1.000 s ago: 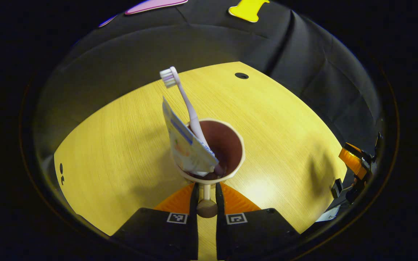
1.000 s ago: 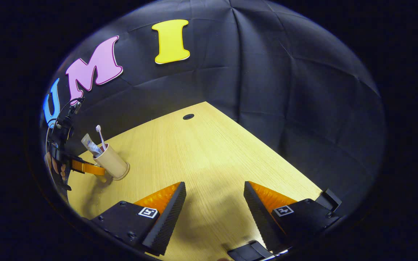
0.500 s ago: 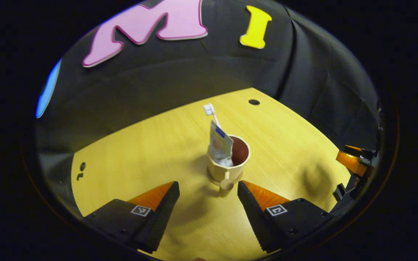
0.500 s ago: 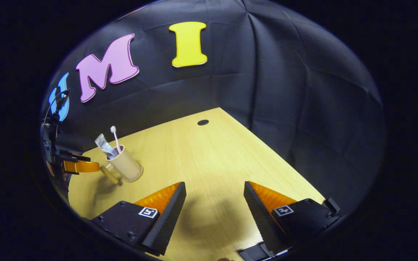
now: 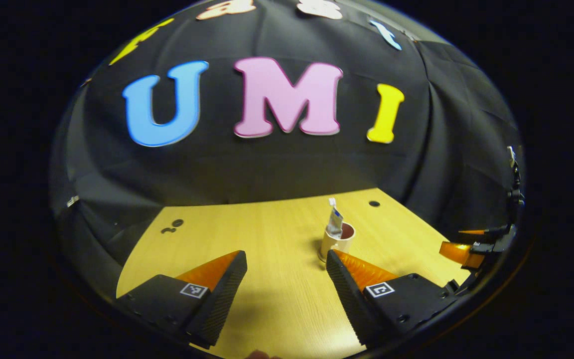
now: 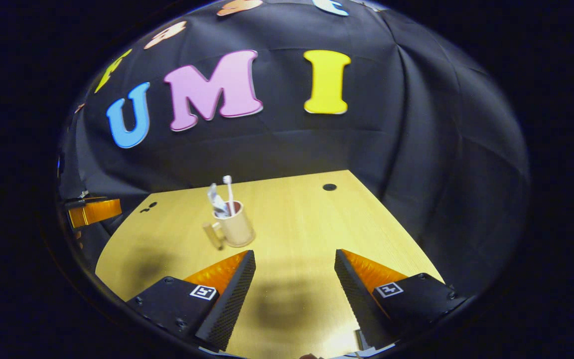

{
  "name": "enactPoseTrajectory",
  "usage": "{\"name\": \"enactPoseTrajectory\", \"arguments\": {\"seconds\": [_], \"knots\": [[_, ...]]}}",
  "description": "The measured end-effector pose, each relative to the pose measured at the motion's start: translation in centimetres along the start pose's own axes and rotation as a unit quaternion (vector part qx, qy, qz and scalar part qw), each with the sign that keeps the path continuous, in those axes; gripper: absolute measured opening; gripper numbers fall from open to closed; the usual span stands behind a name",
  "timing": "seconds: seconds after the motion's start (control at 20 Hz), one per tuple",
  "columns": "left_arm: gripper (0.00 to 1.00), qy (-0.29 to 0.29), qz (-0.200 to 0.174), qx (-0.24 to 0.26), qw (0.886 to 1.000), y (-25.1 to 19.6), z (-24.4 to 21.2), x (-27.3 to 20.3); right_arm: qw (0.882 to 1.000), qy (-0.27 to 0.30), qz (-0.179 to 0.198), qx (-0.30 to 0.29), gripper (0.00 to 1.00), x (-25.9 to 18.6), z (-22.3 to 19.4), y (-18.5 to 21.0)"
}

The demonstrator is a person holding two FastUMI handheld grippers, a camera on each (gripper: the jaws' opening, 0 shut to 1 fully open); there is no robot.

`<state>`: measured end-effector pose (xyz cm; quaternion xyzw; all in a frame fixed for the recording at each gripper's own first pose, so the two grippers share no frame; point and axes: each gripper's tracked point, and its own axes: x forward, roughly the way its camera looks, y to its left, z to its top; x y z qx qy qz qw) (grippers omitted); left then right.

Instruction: Put the toothbrush and toothpaste on the desktop into the cup, then pick up the cup and place it on the coaster on the desktop.

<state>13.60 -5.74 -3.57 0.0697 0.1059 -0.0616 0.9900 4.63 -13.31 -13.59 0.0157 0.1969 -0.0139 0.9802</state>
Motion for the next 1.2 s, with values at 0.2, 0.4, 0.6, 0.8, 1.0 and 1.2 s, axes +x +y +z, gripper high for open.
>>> {"name": "enactPoseTrajectory", "arguments": {"seconds": [0.2, 0.4, 0.6, 0.8, 1.0, 1.2], "knots": [[0.99, -0.049, 0.026, -0.059, 0.997, 2.9, -0.1, -7.0, 0.999, -0.009, 0.041, -0.005, 0.99, -3.9, 0.3, 5.0], [0.98, -0.066, 0.048, -0.094, 0.992, 5.1, -2.1, -12.8, 0.998, -0.027, 0.058, -0.014, 0.99, -7.9, 0.7, 7.6], [0.98, -0.067, 0.052, -0.097, 0.992, 5.0, -4.8, -17.5, 0.998, -0.051, 0.046, -0.008, 0.98, -12.1, 0.7, 7.7], [0.98, -0.076, 0.062, -0.093, 0.991, 4.0, -6.3, -20.7, 0.997, -0.061, 0.041, -0.005, 0.99, -15.0, -0.5, 8.0], [0.98, -0.069, 0.056, -0.081, 0.993, 2.6, -7.7, -22.0, 0.997, -0.054, 0.047, -0.004, 0.98, -16.7, -1.8, 8.6], [0.97, -0.065, 0.035, -0.073, 0.995, 1.9, -8.4, -22.4, 0.996, -0.07, 0.045, -0.01, 0.99, -18.1, -1.2, 9.2]]}}
